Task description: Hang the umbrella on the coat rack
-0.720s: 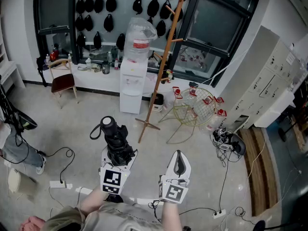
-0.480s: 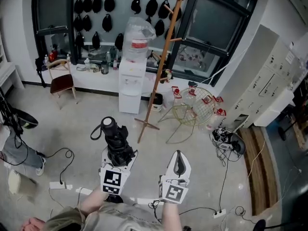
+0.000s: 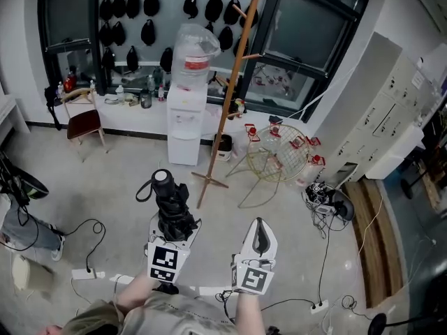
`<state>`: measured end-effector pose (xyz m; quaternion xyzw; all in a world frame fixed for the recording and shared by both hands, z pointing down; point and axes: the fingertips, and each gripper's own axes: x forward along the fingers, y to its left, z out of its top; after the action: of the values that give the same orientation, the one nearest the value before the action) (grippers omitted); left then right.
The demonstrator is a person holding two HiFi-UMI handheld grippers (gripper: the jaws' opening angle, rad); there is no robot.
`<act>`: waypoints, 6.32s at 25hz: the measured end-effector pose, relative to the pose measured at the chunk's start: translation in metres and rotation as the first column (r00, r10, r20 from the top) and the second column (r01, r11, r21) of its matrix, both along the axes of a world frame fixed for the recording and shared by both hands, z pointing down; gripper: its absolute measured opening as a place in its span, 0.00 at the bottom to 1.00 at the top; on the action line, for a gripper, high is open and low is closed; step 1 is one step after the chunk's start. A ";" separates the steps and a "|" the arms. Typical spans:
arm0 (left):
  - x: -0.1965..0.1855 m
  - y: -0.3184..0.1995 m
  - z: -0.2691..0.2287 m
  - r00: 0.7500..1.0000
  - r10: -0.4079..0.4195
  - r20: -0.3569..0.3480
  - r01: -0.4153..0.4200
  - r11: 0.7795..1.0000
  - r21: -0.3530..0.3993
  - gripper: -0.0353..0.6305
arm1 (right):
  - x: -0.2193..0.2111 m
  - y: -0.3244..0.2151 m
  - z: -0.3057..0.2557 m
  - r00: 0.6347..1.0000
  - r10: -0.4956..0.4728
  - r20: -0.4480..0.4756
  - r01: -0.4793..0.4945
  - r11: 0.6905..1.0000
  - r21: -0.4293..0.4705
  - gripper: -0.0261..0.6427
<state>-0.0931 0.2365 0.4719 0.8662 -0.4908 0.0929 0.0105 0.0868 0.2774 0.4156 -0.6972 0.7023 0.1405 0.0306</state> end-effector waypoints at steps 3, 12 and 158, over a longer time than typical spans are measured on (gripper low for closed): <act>0.000 -0.013 0.002 1.000 0.025 0.013 -0.025 1.000 -0.009 0.57 | -0.001 -0.011 0.000 1.000 0.008 0.010 -0.008 1.000 -0.006 0.04; -0.004 -0.060 0.023 0.990 0.132 0.054 -0.131 0.991 -0.035 0.57 | -0.019 -0.075 0.023 0.948 -0.190 0.255 0.224 0.969 -0.109 0.37; 0.208 -0.613 0.098 0.902 0.352 0.248 -0.303 0.928 -0.216 0.48 | 0.030 -0.702 0.004 0.173 -0.945 0.276 0.940 0.074 -0.333 0.36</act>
<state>0.1152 -0.3763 0.5702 0.9100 -0.3243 0.2582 -0.0006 0.1168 -0.4241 0.4195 -0.0653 0.9944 -0.0683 -0.0463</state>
